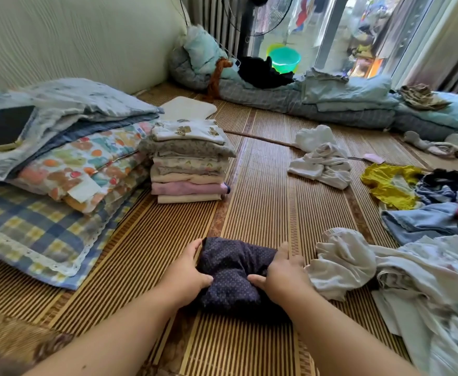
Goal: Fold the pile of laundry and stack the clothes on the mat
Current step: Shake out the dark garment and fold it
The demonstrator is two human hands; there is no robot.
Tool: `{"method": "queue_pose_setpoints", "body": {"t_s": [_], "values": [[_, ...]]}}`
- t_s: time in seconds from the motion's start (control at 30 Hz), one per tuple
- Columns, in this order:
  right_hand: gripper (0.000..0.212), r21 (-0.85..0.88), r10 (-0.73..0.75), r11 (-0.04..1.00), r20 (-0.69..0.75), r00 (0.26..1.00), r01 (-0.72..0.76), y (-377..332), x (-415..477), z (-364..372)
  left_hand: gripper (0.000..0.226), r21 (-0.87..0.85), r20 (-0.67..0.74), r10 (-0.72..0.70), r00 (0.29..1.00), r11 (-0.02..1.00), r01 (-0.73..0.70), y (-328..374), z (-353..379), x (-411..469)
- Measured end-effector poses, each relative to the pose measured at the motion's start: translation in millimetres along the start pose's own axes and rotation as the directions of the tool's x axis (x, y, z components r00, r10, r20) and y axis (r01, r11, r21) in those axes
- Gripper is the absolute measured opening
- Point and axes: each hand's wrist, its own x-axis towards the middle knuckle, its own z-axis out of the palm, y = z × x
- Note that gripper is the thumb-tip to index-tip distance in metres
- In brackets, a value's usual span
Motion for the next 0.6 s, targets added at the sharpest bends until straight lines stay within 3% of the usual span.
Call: {"method": "queue_pose_setpoints", "body": {"t_s": [0.07, 0.17, 0.27, 0.33, 0.4, 0.47, 0.53, 0.6], "values": [[0.100, -0.091, 0.011, 0.996, 0.064, 0.998, -0.005, 6.7, -3.2, -0.2, 0.089, -0.022, 0.039, 0.023, 0.999, 1.000, -0.022, -5.0, -5.5, -4.9], [0.076, -0.054, -0.070, 0.996, 0.064, 0.995, 0.074, 7.9, -13.8, -2.1, 0.087, -0.085, 0.108, 0.027, 0.994, 0.996, -0.018, -8.2, -9.5, -10.7], [0.088, -0.076, -0.095, 0.993, 0.002, 0.995, 0.095, -0.3, -22.7, 7.8, 0.086, -0.105, 0.205, 0.030, 0.978, 0.994, -0.009, -10.9, -12.2, -16.6], [0.092, 0.084, -0.082, 0.993, 0.018, 0.996, 0.080, -1.7, -26.9, 10.9, 0.090, -0.081, 0.204, 0.042, 0.978, 0.996, -0.026, -14.2, -13.6, -21.0], [0.097, 0.279, -0.046, 0.960, 0.134, 0.990, 0.007, 2.4, -29.7, 9.1, 0.097, 0.016, 0.135, 0.068, 0.989, 0.997, -0.071, -17.0, -11.9, -24.2], [0.088, 0.363, -0.071, 0.932, 0.187, 0.980, -0.002, 8.0, -33.3, 10.1, 0.101, 0.142, 0.059, 0.110, 0.992, 0.983, -0.117, -18.7, -8.2, -29.8], [0.074, 0.432, -0.079, 0.901, 0.110, 0.991, 0.024, 10.0, -40.0, 14.1, 0.099, 0.228, 0.024, 0.169, 0.985, 0.959, -0.170, -21.4, -4.0, -35.9], [0.078, 0.449, -0.054, 0.892, 0.002, 0.999, 0.047, 9.8, -45.9, 18.9, 0.090, 0.219, 0.037, 0.202, 0.979, 0.954, -0.205, -25.3, -1.6, -38.6]]}}
